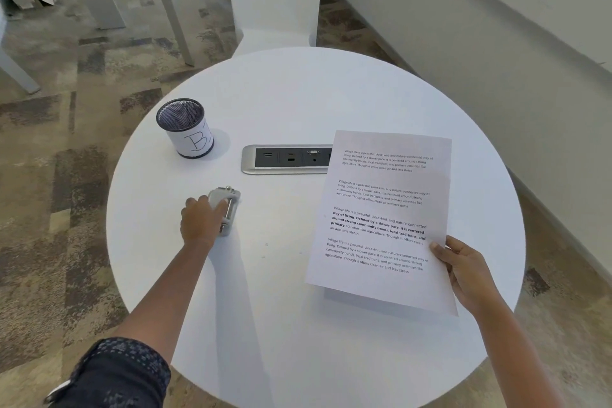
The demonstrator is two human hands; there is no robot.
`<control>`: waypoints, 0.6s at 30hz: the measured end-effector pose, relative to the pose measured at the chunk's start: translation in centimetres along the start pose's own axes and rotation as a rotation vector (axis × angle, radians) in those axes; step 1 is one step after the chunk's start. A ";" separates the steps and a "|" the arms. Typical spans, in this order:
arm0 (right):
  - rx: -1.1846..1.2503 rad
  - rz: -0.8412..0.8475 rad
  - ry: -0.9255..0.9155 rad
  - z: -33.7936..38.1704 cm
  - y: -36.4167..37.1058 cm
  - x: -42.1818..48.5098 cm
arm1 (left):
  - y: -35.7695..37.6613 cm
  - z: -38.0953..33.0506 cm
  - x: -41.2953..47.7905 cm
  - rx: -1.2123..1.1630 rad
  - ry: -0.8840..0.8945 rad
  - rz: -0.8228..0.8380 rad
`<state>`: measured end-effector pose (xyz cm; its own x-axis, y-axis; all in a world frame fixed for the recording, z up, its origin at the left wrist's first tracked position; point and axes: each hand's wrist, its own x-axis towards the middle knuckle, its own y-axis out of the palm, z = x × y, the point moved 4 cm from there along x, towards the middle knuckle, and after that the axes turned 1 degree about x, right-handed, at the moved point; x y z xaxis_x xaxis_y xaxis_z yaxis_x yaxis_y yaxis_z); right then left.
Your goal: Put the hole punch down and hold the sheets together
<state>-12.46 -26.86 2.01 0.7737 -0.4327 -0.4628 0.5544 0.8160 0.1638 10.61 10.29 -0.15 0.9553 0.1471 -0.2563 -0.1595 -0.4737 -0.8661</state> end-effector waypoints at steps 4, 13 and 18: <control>-0.021 -0.012 0.005 -0.1 -0.8 -0.3 | 0.2 0.0 0.0 -0.005 -0.014 -0.009; -0.062 -0.021 -0.003 0.4 -2.1 -1.1 | -0.1 -5.0 -2.3 0.046 0.320 -0.244; -0.083 -0.011 -0.013 0.4 -2.8 -1.4 | 1.8 -9.8 -5.8 -0.419 0.438 0.127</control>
<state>-15.00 -28.65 2.55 0.7720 -0.4464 -0.4525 0.5360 0.8398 0.0860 7.20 0.06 3.95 0.9629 -0.2606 -0.0698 -0.2523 -0.7780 -0.5754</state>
